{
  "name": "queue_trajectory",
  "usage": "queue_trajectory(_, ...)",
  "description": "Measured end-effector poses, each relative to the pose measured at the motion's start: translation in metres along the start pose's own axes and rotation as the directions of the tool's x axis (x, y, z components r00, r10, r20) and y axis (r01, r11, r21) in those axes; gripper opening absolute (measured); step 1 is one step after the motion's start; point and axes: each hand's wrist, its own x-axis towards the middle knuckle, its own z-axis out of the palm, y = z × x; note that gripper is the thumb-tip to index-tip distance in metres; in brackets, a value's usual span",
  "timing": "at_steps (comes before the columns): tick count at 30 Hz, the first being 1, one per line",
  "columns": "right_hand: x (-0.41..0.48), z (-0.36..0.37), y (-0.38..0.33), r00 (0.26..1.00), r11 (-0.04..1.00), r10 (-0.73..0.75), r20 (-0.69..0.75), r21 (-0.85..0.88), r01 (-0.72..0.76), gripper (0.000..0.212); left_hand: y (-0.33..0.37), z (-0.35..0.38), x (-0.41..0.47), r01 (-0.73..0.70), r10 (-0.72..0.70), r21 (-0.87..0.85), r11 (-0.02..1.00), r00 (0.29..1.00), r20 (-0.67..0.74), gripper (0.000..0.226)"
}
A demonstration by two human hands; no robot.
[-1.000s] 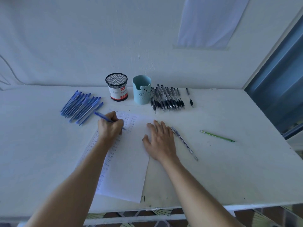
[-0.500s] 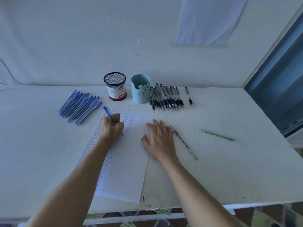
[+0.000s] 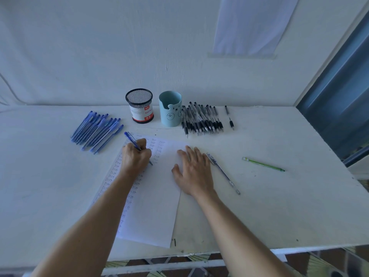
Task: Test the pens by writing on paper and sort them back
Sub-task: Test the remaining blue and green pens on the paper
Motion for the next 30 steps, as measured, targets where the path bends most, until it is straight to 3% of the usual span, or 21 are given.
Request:
queue_trajectory(6, -0.001, -0.003, -0.001, 1.000, 1.000, -0.002, 0.015, 0.001, 0.002, 0.073, -0.001, 0.001, 0.001, -0.014, 0.014, 0.020, 1.000, 1.000, 0.009, 0.040)
queue_trajectory(15, 0.000, -0.002, 0.000, 1.000, 1.000, 0.001, 0.031, -0.004, -0.001, 0.060, 0.009, 0.001, -0.005, -0.003, 0.003, 0.039, 0.999, 1.000, -0.003, 0.036)
queue_trajectory(30, -0.001, -0.004, 0.000, 0.999, 1.000, 0.007, 0.049, 0.006, -0.007, 0.057, 0.008, 0.004, -0.003, 0.039, -0.038, 0.038, 0.999, 0.999, -0.002, 0.035)
